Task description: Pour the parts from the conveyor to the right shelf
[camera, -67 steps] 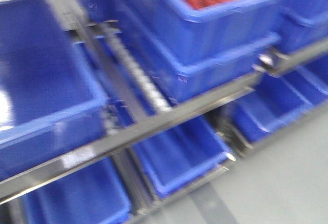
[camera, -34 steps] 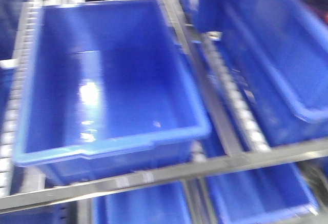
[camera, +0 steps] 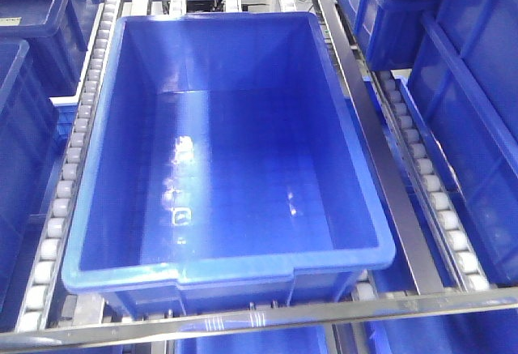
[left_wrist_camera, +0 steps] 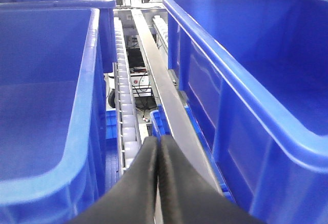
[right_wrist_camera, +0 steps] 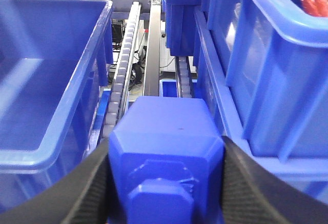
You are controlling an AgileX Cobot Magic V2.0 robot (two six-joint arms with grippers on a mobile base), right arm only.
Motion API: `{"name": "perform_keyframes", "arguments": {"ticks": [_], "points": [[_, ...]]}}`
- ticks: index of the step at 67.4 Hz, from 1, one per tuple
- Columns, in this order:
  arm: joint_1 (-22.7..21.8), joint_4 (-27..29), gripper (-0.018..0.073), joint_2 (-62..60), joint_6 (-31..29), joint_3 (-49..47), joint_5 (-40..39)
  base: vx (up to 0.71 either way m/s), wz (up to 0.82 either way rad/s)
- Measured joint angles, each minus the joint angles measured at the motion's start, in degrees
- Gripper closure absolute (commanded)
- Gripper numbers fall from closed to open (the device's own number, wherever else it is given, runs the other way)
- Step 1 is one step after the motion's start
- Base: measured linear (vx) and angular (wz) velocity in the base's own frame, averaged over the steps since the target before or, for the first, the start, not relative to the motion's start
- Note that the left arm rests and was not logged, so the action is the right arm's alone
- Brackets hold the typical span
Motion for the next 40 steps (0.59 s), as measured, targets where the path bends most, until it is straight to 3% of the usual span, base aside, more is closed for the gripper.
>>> {"name": "perform_keyframes", "arguments": {"ticks": [40], "points": [[0.0, 0.0, 0.0565, 0.0, 0.0, 0.0, 0.0, 0.05, 0.04]]}}
